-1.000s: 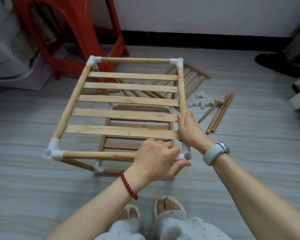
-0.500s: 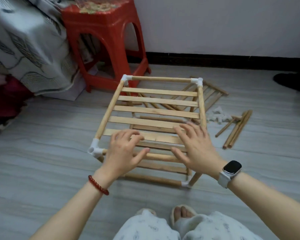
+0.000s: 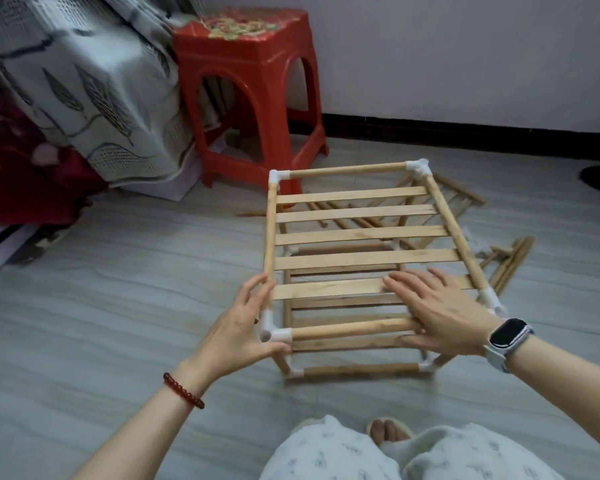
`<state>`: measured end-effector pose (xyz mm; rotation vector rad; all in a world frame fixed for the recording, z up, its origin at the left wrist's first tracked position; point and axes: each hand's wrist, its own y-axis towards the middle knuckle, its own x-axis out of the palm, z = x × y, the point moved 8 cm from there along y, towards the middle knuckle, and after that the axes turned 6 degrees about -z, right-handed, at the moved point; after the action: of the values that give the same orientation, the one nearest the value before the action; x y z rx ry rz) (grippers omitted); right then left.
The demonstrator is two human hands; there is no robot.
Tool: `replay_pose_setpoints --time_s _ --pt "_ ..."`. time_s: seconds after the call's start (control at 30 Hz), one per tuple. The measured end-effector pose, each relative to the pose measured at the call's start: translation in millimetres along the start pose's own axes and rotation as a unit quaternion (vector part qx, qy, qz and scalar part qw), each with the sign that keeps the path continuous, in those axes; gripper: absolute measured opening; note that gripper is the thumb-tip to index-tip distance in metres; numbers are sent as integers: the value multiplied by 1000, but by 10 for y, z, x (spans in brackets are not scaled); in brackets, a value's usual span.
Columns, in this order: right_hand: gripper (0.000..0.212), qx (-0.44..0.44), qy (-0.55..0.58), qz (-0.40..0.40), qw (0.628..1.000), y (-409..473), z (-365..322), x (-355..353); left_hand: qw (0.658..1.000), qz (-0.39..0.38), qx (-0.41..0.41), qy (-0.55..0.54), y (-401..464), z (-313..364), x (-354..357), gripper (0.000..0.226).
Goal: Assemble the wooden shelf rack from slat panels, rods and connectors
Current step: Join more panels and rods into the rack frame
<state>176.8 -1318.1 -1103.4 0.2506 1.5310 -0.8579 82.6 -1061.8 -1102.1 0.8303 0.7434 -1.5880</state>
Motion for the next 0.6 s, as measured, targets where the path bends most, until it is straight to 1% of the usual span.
replay_pose_setpoints --time_s 0.07,0.13,0.17,0.27,0.37,0.47,0.53,0.6 --pt "101 -41 15 10 999 97 -320 -113 997 -44 -39 -53 11 -105 137 119" --pt "104 -79 30 22 996 248 -661 -219 991 -84 -63 -82 9 -191 244 126" --pt "104 -90 35 31 995 329 -789 -267 990 -88 -71 -85 1 -228 256 128" --pt "105 -103 39 39 993 521 -1022 -347 988 -69 -87 -105 -39 -304 244 128" --pt "106 -93 40 38 994 656 -1133 -359 991 -42 -70 -110 -66 -272 257 116" --pt "100 -81 49 39 995 732 -1184 -360 992 -2 -55 -118 -51 -256 195 109" --pt "97 -79 52 36 995 754 -1200 -353 994 15 -42 -96 -49 -228 142 106" --pt "96 -76 54 34 995 769 -1196 -357 997 15 -34 -64 -48 -200 113 105"
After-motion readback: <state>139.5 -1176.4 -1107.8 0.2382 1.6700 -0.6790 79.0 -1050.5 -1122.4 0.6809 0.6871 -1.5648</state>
